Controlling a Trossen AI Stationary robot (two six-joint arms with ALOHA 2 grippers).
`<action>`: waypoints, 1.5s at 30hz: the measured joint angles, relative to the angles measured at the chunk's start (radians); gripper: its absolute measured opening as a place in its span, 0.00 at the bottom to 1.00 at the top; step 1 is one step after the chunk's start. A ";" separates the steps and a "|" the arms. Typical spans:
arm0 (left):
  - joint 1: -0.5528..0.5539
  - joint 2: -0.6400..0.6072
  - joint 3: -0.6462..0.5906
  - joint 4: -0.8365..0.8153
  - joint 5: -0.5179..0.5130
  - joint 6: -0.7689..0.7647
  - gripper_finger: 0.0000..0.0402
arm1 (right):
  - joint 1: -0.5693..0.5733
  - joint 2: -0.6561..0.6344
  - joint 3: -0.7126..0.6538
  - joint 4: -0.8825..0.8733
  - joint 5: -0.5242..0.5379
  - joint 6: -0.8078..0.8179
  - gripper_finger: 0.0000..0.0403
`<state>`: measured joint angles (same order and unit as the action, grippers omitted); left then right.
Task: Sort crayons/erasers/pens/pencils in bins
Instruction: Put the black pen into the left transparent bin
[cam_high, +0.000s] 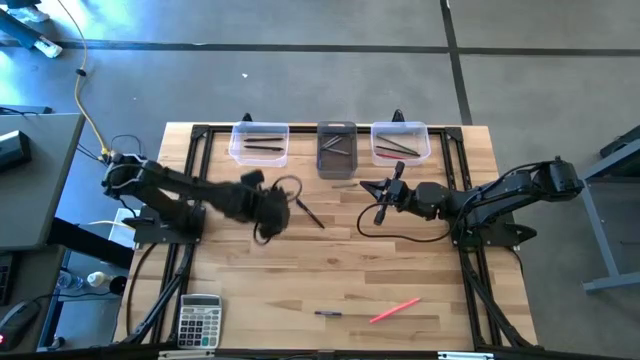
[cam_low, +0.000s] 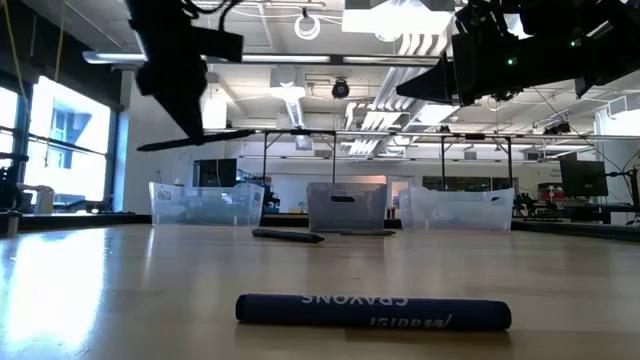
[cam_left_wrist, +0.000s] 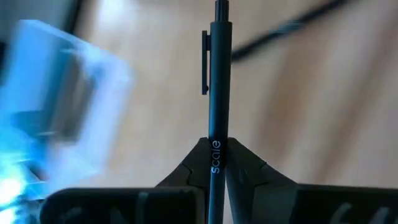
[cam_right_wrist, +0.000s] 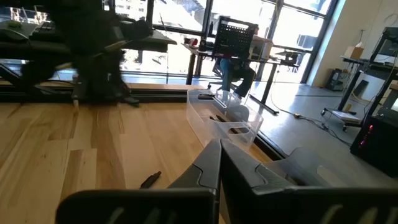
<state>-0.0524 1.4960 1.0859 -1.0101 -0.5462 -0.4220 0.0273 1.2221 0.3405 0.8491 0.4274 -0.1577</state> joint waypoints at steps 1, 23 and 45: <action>0.035 0.000 0.003 0.003 -0.019 0.036 0.03 | 0.000 0.000 0.000 -0.002 0.000 0.000 0.00; 0.686 -0.001 -0.037 0.394 0.024 0.471 0.03 | 0.000 0.000 0.000 -0.012 0.000 -0.004 0.00; 0.812 0.052 -0.099 0.678 0.143 0.531 0.03 | 0.000 0.000 0.000 -0.014 0.000 -0.008 0.00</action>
<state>0.7597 1.5478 0.9871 -0.3322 -0.4030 0.1093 0.0269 1.2221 0.3405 0.8349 0.4278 -0.1654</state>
